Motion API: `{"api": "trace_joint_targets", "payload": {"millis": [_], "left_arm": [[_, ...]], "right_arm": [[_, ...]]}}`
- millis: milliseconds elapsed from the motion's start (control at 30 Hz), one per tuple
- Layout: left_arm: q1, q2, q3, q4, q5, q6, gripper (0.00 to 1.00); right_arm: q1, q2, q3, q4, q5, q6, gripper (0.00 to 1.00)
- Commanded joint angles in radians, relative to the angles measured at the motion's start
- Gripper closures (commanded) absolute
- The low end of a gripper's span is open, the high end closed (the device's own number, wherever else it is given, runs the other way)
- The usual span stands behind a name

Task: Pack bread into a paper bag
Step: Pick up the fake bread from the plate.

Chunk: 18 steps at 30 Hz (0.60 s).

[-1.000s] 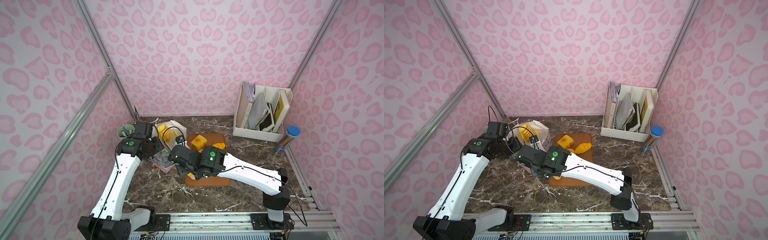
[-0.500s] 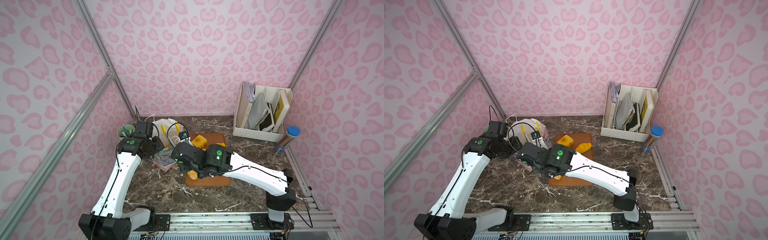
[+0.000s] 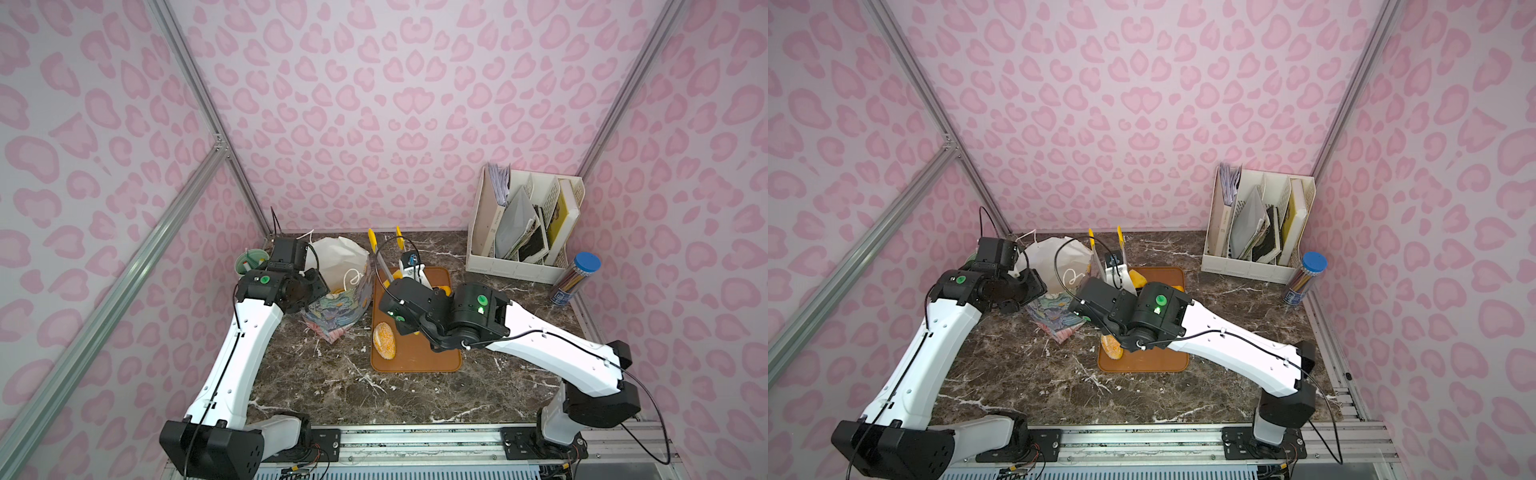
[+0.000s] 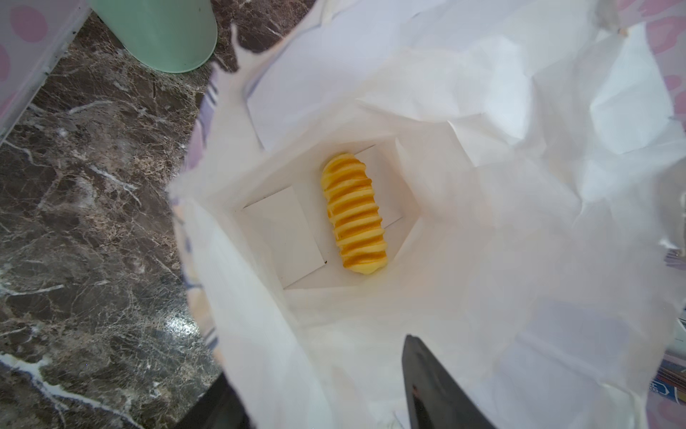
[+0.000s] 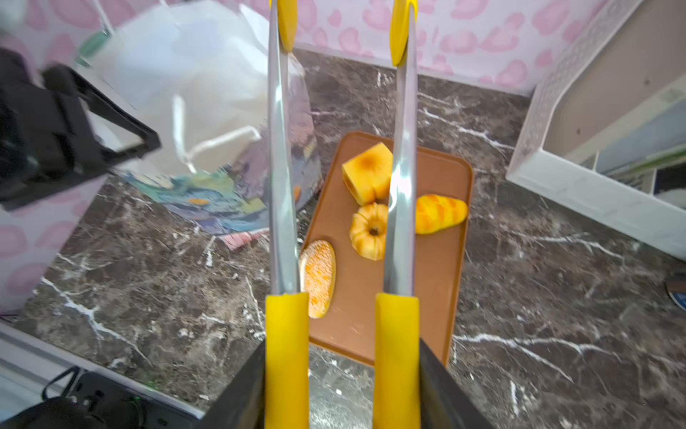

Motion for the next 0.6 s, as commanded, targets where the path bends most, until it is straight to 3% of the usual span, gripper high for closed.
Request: {"api": "trace_joint_targets", "payload": {"millis": [0,100,233,567], "left_arm": [[0.0,0.008,0.014,-0.006,0.006,0.016,0.38],[0.0,0.017,0.026,-0.009,0.011,0.019,0.38],[0.0,0.035,0.05,-0.016,0.025,0.025,0.38],[-0.002,0.061,0.064,-0.012,0.051,0.034,0.4]], "right_arm": [[0.003,-0.098,-0.188,0.044,-0.035,0.16,0.43],[0.037,-0.171,-0.37,0.088,-0.096,0.267,0.44],[0.106,-0.198,-0.482,0.073,-0.17,0.404,0.45],[0.28,-0.119,-0.473,0.083,-0.203,0.569,0.44]]}}
